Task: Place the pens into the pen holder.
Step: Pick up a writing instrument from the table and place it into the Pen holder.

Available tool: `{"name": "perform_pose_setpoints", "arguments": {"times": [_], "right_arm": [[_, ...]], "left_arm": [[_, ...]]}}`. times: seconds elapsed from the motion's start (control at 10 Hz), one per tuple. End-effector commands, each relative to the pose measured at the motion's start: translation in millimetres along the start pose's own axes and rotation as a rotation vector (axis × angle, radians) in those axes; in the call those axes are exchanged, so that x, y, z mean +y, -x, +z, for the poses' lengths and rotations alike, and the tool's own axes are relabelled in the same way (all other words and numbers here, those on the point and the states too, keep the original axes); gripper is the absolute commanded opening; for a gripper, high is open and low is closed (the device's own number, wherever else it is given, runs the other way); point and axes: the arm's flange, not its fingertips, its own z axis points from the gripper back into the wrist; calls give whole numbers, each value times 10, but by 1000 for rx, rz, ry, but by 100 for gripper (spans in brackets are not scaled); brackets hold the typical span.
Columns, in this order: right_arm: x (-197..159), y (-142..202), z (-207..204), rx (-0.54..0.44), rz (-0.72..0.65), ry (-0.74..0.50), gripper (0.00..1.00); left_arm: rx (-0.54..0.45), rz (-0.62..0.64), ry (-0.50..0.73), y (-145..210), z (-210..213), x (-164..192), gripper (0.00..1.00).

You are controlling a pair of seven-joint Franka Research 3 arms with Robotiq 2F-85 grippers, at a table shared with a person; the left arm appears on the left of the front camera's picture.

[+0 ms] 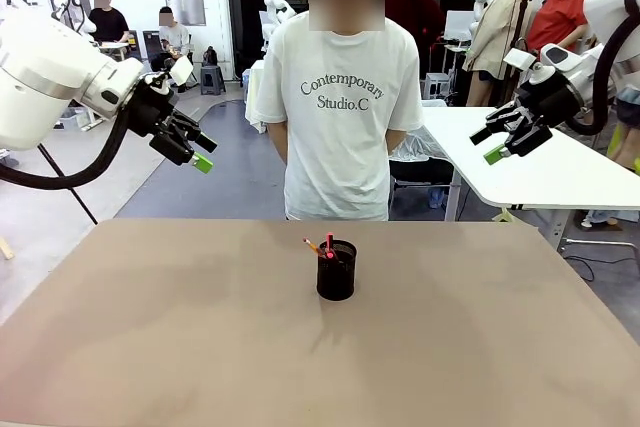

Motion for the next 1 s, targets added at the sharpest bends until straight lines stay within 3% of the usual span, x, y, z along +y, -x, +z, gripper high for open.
{"name": "perform_pose_setpoints", "arguments": {"times": [0.0,0.9], "right_arm": [[-1,-8,14,3,3,6,100],[-1,-8,14,3,3,6,100]], "left_arm": [[1,-5,-4,5,15,-5,100],[1,-5,-4,5,15,-5,100]]}}
